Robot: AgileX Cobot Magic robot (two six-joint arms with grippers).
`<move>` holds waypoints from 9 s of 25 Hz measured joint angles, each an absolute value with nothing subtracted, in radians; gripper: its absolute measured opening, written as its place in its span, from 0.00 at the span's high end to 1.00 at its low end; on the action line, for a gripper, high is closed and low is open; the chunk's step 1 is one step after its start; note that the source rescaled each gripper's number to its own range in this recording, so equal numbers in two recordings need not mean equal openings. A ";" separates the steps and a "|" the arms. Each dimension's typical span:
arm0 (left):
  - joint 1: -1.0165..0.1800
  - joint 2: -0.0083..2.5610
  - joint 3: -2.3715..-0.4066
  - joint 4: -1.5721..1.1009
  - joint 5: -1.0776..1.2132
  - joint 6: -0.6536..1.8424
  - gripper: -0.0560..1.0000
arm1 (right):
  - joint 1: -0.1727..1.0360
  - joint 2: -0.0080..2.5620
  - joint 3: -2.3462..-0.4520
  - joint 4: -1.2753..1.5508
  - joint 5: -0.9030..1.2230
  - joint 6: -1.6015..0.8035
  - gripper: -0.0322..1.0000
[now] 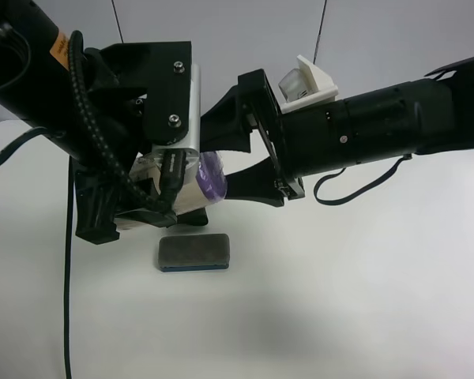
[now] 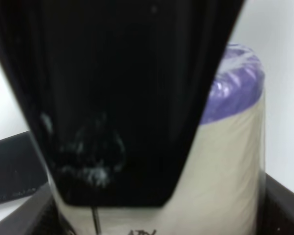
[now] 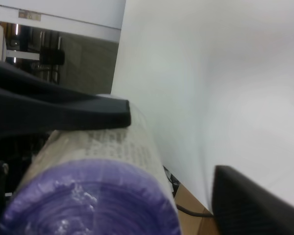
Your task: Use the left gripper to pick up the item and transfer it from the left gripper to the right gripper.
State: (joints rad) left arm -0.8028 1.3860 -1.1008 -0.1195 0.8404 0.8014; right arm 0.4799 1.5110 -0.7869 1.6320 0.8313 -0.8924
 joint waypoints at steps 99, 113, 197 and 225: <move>-0.804 -0.006 -0.508 0.006 1.060 -0.053 0.01 | 0.480 1.517 -0.789 1.469 0.729 -0.883 0.97; -0.371 -0.006 -0.508 0.006 1.060 -0.053 0.01 | 0.480 1.518 -0.982 0.956 0.749 -0.597 0.97; -0.010 -0.006 -0.508 0.000 1.059 -0.053 0.01 | 0.379 1.239 -1.161 0.132 1.212 -0.135 0.00; -0.010 -0.006 -0.508 0.000 1.059 -0.053 0.01 | 0.379 0.214 -0.513 0.099 1.065 -0.116 0.00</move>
State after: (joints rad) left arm -0.0096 -0.0061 -0.5077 0.0000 1.0588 -0.0534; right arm 0.3788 0.2136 -0.5131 0.0985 1.0648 -0.1157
